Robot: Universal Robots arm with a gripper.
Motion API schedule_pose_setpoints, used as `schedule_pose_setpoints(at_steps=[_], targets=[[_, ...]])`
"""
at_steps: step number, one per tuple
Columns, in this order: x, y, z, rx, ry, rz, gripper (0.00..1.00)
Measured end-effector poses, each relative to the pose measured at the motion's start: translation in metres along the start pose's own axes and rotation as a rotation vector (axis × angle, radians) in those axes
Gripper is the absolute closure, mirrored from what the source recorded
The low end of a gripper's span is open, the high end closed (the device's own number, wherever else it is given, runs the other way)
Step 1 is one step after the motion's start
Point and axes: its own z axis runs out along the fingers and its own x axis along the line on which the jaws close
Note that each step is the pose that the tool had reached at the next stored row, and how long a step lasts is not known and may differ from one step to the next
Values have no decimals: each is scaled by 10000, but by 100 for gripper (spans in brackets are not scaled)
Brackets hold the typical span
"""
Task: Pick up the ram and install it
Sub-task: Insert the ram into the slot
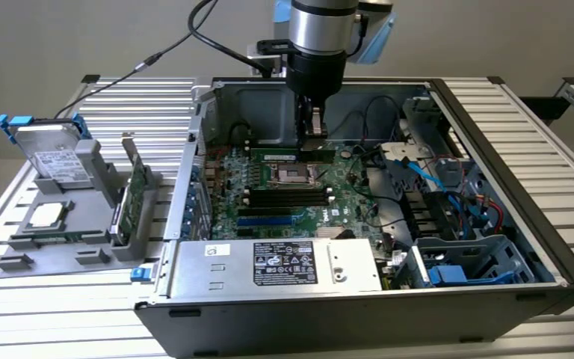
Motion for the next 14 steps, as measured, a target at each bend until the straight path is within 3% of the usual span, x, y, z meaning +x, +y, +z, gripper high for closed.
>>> schedule_pose_setpoints(at_steps=[4, 14], targets=[[12, 0, 6, 1, -1, -1, 86], [9, -6, 185, 4, 2, -67, 86]])
